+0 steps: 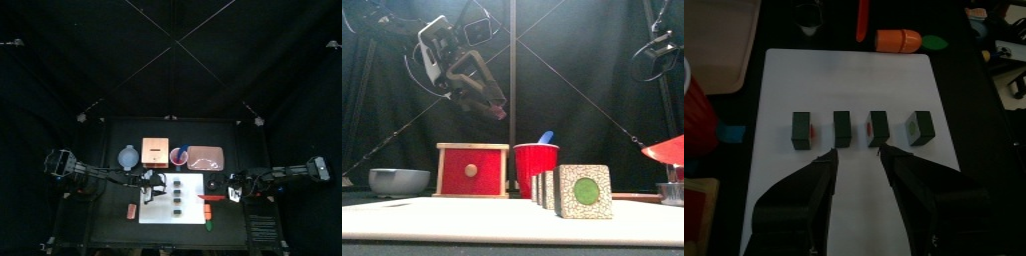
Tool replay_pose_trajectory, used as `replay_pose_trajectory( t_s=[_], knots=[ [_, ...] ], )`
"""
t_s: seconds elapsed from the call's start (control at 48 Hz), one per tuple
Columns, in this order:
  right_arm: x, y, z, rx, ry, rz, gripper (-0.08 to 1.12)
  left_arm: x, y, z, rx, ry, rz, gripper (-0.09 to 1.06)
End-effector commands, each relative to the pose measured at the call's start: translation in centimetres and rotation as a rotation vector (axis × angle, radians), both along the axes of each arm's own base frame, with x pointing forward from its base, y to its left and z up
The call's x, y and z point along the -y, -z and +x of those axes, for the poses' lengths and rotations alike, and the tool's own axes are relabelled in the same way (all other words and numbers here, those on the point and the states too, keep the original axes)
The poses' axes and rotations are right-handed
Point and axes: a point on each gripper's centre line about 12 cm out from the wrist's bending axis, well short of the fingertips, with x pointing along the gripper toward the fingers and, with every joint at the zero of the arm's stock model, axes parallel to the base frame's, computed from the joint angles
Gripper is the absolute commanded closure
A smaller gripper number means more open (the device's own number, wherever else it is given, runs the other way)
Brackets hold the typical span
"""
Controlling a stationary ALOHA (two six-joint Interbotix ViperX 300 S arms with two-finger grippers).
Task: Place sushi on board then cut the sushi with the knife then place the pieces on the plate
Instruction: Place the 4 sushi pieces on the plate
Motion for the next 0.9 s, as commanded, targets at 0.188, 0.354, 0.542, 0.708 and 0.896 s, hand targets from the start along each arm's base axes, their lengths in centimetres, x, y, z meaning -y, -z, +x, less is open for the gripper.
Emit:
replay_pose_trajectory(
  t_s=[0.188,0.354,0.542,0.708,0.896],
  knots=[
    [0.6,1.8,-0.5,-0.063,0.043,-0.001,0.67,-0.5,-0.4,0.4,0.019,-0.013,0.001,0.19],
    [1.1,2.3,-0.6,-0.068,0.068,-0.009,0.48,-0.6,-0.2,0.4,0.014,-0.014,0.002,0.19],
    [1.5,1.8,-0.5,-0.063,0.067,-0.036,0.30,-0.6,0.1,0.1,0.005,-0.013,0.005,0.19],
    [2.3,0.6,0.2,-0.027,0.066,-0.087,0.24,-0.7,0.2,0.1,0.004,-0.014,0.008,0.20],
    [4.4,-1.8,3.9,0.211,0.086,-0.264,0.24,-1.7,0.8,-0.3,-0.004,-0.039,0.013,0.20]
  ],
)
